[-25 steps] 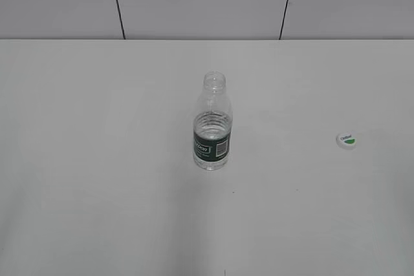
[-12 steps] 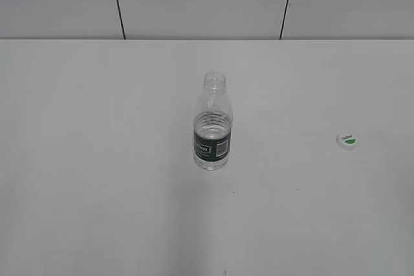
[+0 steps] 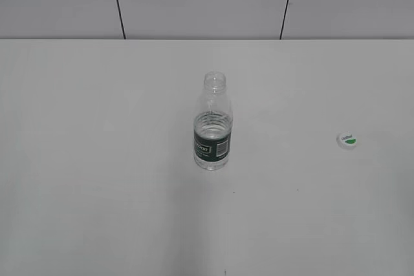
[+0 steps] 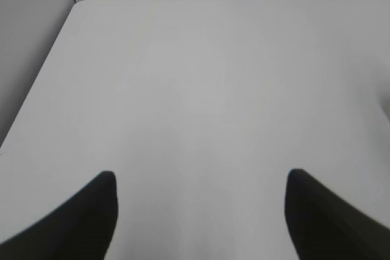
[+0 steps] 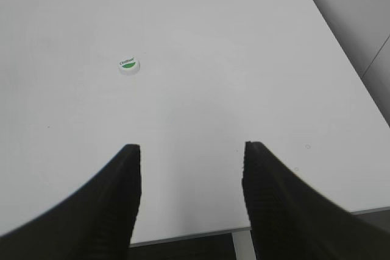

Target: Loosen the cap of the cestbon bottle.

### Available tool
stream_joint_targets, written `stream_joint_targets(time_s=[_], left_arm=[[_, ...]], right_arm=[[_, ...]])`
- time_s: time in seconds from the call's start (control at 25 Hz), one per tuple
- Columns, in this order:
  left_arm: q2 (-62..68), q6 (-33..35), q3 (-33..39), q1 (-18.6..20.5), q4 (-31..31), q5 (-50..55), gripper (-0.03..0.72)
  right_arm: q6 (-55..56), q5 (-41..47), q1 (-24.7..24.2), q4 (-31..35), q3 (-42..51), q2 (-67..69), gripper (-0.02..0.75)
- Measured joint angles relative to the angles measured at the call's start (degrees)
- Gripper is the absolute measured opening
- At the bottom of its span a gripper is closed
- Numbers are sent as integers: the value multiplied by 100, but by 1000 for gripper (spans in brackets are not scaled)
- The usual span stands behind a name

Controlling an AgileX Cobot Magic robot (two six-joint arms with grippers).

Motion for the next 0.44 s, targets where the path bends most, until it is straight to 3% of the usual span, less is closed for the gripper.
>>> stream_joint_targets(time_s=[0.44], left_arm=[[0, 0, 0, 0, 11, 0, 508]], right_arm=[[0, -4, 0, 12, 0, 0, 417]])
